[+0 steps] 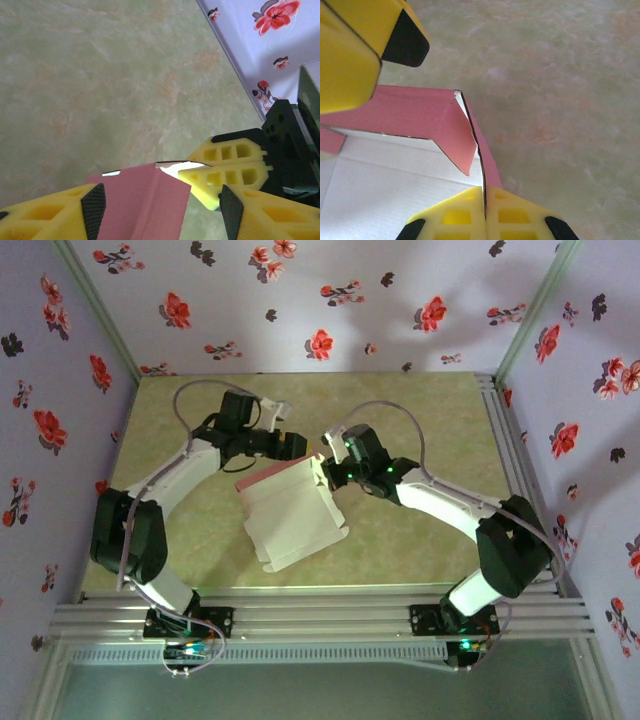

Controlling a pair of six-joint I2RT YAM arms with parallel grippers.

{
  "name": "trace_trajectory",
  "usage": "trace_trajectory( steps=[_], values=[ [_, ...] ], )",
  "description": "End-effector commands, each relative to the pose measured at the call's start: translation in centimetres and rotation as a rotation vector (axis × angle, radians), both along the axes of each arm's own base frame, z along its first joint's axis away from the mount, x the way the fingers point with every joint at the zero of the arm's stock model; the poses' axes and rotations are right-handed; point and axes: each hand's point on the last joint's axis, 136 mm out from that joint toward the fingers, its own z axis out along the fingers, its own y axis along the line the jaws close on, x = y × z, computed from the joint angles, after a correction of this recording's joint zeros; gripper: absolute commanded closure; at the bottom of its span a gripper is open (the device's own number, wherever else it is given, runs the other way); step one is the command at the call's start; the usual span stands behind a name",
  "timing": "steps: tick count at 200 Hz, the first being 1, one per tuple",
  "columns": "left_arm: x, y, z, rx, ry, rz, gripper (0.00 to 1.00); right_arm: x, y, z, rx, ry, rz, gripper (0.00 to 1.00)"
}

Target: Fold the paper box

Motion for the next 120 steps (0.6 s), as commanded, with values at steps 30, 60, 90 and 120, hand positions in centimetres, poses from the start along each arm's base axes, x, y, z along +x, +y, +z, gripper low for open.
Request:
trace_trajectory(
  steps=[30,60,90,120],
  values=[
    [0.0,0.4,-0.4,0.047,-0.002,-0.029,0.39,-0.7,1.3,-1.2,-0.042,0.071,0.094,0.95],
    [0.4,0.7,-0.6,0.071,0.01,-0.014,0.34,-1.2,2.0,-2.0,-0.031,0.12,0.123,0.94],
    [1.0,1.2,0.5,0.093,-0.005,0.011,0.33,-1.0,1.6,-2.5,-0.057,0.104,0.117,0.94],
    [2.4,1.4,2.1,0.091,-0.05,0.014,0.32,-1.0,1.3,-2.6,-0.088,0.106,0.12,0.94]
  ],
)
